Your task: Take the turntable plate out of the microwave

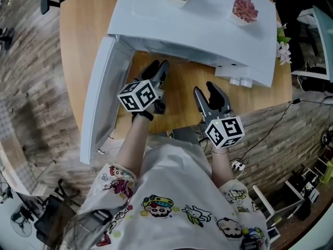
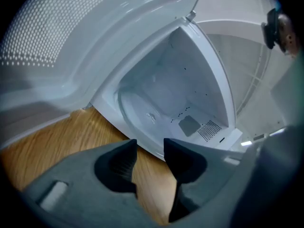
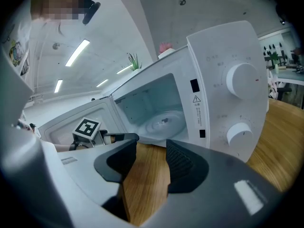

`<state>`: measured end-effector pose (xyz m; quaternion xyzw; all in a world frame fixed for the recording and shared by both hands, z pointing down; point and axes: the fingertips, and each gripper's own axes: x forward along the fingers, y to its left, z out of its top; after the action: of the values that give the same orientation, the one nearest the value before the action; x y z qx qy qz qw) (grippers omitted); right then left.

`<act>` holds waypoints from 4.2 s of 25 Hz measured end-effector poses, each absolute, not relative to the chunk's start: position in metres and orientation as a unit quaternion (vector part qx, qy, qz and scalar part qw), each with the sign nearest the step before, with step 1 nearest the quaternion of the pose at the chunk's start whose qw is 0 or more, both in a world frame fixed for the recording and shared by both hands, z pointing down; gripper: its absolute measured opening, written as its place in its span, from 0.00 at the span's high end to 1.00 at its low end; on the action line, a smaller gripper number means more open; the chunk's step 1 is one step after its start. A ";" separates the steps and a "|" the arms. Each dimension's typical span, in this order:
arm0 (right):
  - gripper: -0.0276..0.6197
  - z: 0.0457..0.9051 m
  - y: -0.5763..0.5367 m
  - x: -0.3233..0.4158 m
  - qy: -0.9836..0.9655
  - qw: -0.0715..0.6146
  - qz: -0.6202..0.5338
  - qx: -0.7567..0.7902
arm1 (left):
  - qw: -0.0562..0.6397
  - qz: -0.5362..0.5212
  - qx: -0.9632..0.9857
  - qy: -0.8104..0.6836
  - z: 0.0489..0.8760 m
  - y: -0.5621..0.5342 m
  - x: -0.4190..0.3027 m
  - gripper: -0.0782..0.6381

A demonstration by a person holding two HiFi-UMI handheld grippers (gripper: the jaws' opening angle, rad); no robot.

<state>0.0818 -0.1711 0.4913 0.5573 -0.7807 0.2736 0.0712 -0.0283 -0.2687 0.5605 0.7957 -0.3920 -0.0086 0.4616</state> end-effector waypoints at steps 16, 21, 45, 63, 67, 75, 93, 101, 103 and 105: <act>0.66 0.504 -0.164 0.096 -0.764 0.072 0.296 0.568 | 0.555 -0.086 0.738 -0.374 0.575 -0.287 -0.007 0.75; 0.66 0.507 -0.163 0.093 -0.766 0.071 0.301 0.564 | 0.581 -0.129 0.709 -0.378 0.576 -0.287 -0.008 0.79; 0.69 0.520 -0.177 0.104 -0.739 -0.029 0.373 0.560 | 0.647 -0.173 0.647 -0.364 0.571 -0.247 -0.007 0.84; 0.66 0.565 -0.205 0.067 -0.701 -0.106 0.500 0.498 | 0.664 -0.172 0.641 -0.344 0.568 -0.210 -0.016 0.84; 0.67 0.566 -0.216 0.060 -0.690 -0.138 0.514 0.490 | 0.665 -0.171 0.642 -0.341 0.568 -0.207 -0.017 0.84; 0.76 0.573 -0.235 0.056 -0.665 -0.184 0.533 0.490 | 0.668 -0.169 0.641 -0.338 0.569 -0.204 -0.017 0.84; 0.88 0.568 -0.236 0.058 -0.606 -0.300 0.593 0.437 | 0.640 -0.191 0.653 -0.359 0.570 -0.245 -0.033 0.66; 0.88 0.569 -0.235 0.059 -0.606 -0.298 0.583 0.451 | 0.643 -0.180 0.655 -0.353 0.573 -0.252 -0.035 0.82; 0.88 0.567 -0.234 0.058 -0.609 -0.298 0.580 0.452 | 0.647 -0.181 0.655 -0.347 0.572 -0.252 -0.035 0.83; 0.88 0.565 -0.233 0.058 -0.613 -0.298 0.576 0.452 | 0.648 -0.179 0.657 -0.342 0.572 -0.250 -0.035 0.83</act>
<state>0.0576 -0.2326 0.5650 0.4516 -0.6127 0.5759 -0.2984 -0.0355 -0.2495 0.5717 0.6566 -0.3422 -0.1786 0.6480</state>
